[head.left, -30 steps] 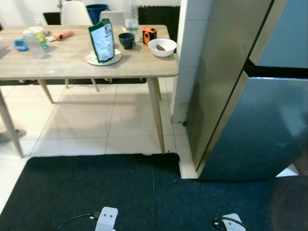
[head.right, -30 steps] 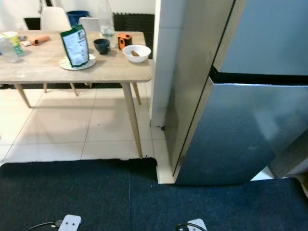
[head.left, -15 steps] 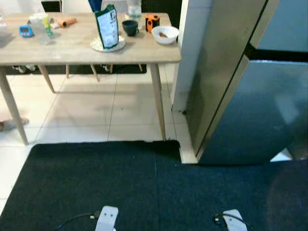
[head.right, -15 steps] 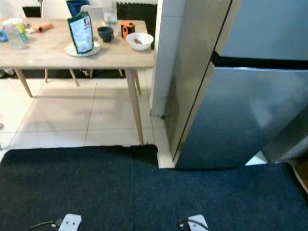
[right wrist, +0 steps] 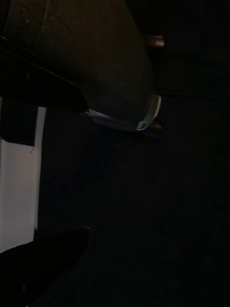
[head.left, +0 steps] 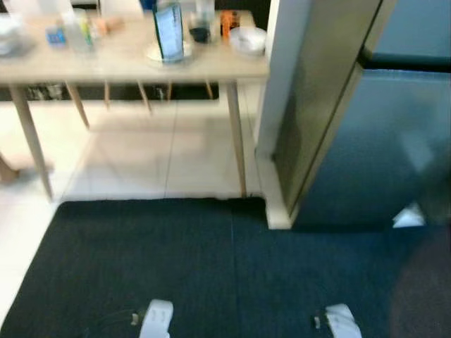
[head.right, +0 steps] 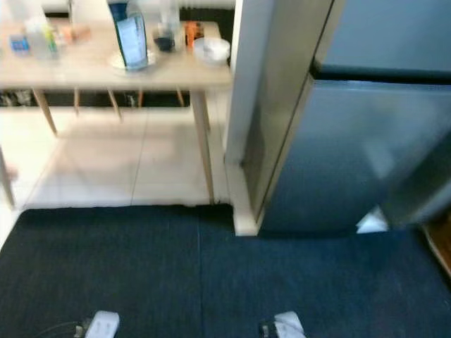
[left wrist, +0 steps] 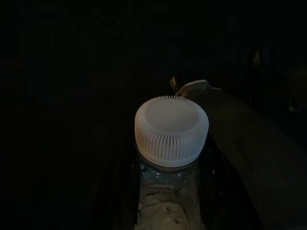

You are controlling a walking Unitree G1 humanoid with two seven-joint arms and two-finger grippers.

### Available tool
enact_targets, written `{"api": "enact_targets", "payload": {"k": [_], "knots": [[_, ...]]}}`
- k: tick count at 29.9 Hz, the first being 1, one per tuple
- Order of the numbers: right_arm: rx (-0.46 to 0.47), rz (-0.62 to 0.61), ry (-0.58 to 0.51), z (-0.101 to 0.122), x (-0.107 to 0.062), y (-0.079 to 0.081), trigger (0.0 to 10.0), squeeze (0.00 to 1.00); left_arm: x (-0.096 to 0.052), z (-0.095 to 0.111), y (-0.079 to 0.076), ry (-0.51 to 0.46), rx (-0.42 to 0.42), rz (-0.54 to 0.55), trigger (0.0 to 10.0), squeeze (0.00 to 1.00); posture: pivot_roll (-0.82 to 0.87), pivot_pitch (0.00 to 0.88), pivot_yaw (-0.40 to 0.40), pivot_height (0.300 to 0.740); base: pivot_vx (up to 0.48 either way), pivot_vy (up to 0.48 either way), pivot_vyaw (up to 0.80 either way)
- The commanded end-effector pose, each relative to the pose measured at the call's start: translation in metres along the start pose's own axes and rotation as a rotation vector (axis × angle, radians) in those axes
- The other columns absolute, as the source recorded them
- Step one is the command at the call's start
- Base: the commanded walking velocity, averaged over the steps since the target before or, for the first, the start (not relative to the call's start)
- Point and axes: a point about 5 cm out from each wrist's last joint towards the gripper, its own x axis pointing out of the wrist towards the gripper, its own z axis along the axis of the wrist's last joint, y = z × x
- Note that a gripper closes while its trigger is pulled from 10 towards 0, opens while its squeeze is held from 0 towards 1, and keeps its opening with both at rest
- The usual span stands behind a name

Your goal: Restocking fridge

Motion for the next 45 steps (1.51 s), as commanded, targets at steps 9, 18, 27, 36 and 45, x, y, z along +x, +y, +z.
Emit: {"api": "enact_targets", "payload": {"k": [9, 18, 27, 36, 45], "knots": [[0.003, 0.043, 0.036, -0.0092, -0.0002, 0.0111, 10.0, 0.0, -0.0001, -0.0118, -0.0118, 0.037, -0.013, -0.061, 10.0, 0.0, -0.1, 0.11, -0.019, 0.74, -0.097, -0.084, 0.0], [0.006, 0.043, 0.039, -0.0105, -0.0004, 0.0112, 10.0, 0.0, -0.0007, -0.0142, -0.0125, 0.048, 0.028, -0.087, 10.0, 0.0, -0.1, 0.112, -0.019, 0.74, 0.0, -0.148, 0.0], [0.008, 0.045, 0.037, -0.0107, -0.0006, 0.0111, 10.0, 0.0, -0.0004, -0.0145, -0.0144, 0.045, 0.006, -0.088, 10.0, 0.0, -0.1, 0.114, -0.019, 0.74, 0.0, -0.472, 0.0], [0.007, 0.046, 0.037, -0.0104, -0.0005, 0.0111, 10.0, 0.0, -0.0005, -0.015, -0.0145, 0.045, 0.003, -0.086, 10.0, 0.0, -0.1, 0.114, -0.02, 0.74, 0.0, -0.477, 0.0], [0.007, 0.047, 0.037, -0.0104, -0.0004, 0.0114, 10.0, 0.0, -0.0004, -0.0136, -0.0129, 0.036, 0.0, -0.063, 10.0, 0.0, -0.1, 0.114, -0.022, 0.74, 0.0, -0.19, 0.0]]}}
